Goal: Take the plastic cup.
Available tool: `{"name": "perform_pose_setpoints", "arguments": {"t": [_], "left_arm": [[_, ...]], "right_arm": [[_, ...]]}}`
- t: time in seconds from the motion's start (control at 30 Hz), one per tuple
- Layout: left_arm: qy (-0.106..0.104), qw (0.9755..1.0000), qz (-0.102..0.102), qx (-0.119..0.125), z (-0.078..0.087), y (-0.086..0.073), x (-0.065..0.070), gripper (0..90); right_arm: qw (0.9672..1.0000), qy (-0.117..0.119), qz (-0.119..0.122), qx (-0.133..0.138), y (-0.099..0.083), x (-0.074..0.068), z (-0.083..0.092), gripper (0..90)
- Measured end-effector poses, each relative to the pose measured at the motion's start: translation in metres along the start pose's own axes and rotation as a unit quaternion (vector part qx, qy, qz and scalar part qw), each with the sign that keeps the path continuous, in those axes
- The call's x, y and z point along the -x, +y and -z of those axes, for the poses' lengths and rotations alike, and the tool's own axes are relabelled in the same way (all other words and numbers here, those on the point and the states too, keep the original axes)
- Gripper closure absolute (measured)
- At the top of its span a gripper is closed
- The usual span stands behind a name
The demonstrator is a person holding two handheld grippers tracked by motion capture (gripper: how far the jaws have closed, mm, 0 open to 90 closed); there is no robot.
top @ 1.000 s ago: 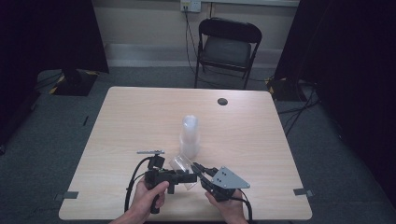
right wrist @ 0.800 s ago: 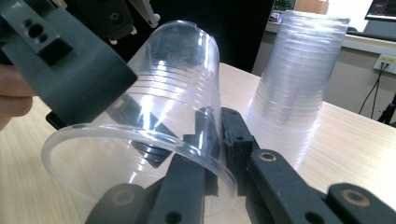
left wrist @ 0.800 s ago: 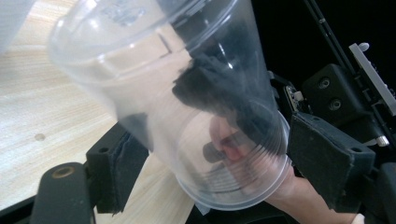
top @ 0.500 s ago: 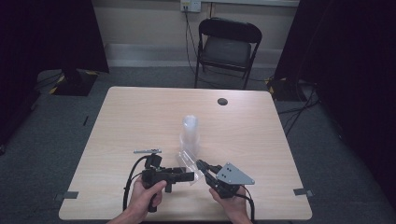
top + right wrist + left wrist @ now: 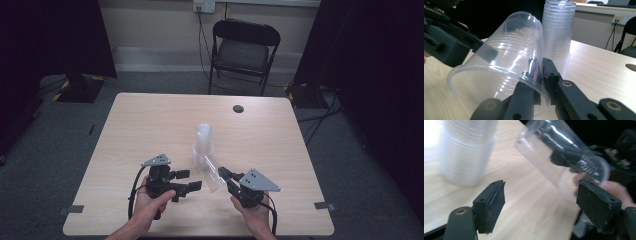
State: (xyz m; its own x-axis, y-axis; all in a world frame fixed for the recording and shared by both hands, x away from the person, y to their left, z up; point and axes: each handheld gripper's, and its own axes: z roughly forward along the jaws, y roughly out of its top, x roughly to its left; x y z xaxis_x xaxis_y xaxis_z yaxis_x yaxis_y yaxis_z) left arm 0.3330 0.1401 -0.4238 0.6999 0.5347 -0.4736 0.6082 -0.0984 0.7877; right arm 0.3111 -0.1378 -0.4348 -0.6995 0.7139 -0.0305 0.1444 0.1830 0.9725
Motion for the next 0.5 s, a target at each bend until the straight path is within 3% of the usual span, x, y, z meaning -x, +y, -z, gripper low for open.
{"name": "perform_pose_setpoints", "arguments": {"t": [0.2, 0.33, 0.43, 0.5], "left_arm": [[0.010, 0.9998, -0.011, 0.010, 0.003, -0.003, -0.004, 23.2], [0.038, 0.9986, -0.035, 0.013, 0.003, -0.005, -0.004, 27.8], [0.056, 0.9978, -0.036, 0.008, 0.003, -0.007, -0.005, 23.7], [0.056, 0.9970, -0.051, 0.010, 0.003, -0.008, -0.004, 23.5]], "right_arm": [[0.9998, 0.007, -0.010, -0.015, 0.001, 0.003, 0.001, 86.7], [0.9990, 0.019, -0.021, -0.034, 0.003, 0.006, 0.001, 86.5], [0.9976, 0.024, -0.034, -0.056, 0.003, 0.009, 0.001, 86.7], [0.9965, 0.029, -0.043, -0.066, 0.003, 0.011, 0.001, 86.8]]}}
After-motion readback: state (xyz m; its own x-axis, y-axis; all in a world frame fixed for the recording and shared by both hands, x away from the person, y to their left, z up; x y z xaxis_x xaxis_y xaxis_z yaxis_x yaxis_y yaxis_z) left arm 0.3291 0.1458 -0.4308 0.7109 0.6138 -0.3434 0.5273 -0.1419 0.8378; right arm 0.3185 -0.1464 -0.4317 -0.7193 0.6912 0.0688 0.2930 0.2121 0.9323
